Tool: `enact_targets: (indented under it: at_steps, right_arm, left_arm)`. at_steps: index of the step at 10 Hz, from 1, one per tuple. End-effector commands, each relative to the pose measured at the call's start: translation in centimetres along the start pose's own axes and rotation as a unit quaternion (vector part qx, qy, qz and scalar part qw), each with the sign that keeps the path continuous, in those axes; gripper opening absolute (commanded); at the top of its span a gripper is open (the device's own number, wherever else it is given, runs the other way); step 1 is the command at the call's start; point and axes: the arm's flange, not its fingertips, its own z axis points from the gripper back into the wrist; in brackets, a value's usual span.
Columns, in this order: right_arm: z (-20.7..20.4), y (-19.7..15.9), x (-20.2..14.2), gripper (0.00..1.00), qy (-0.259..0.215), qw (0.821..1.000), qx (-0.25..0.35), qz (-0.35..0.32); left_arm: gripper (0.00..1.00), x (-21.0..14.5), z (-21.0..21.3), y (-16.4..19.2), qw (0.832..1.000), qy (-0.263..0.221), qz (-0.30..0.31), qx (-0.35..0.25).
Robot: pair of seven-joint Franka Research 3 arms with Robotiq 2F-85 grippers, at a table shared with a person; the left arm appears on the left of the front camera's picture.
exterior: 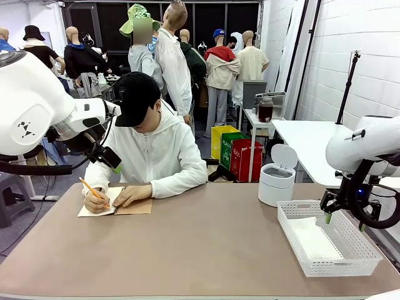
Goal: Sort the paper based on its condition.
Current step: If a person hands you a paper, place it in the Organizing basket , and if it's crumpled, put it in the Trash can.
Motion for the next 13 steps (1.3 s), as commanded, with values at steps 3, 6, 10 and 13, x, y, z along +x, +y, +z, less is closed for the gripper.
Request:
enact_targets:
  at_steps: [3,6,10,13]
  right_arm:
    - [4.1,2.0,-0.1,1.0,0.007,0.996,0.079,-0.035]
    - [8.7,5.2,-2.7,1.0,-0.033,0.992,0.124,0.009]
    - [12.2,9.4,-8.7,1.0,-0.132,0.943,0.168,0.255]
    - [12.5,11.0,-10.8,1.0,-0.188,0.865,0.179,0.43]
  left_arm:
    - [1.0,-0.1,0.0,0.1,1.0,0.0,0.0,-0.001]
    - [1.0,-0.1,0.0,0.1,1.0,0.0,0.0,-0.001]
    - [1.0,-0.1,0.0,0.1,1.0,0.0,0.0,-0.001]
    - [1.0,-0.1,0.0,0.1,1.0,0.0,0.0,-0.001]
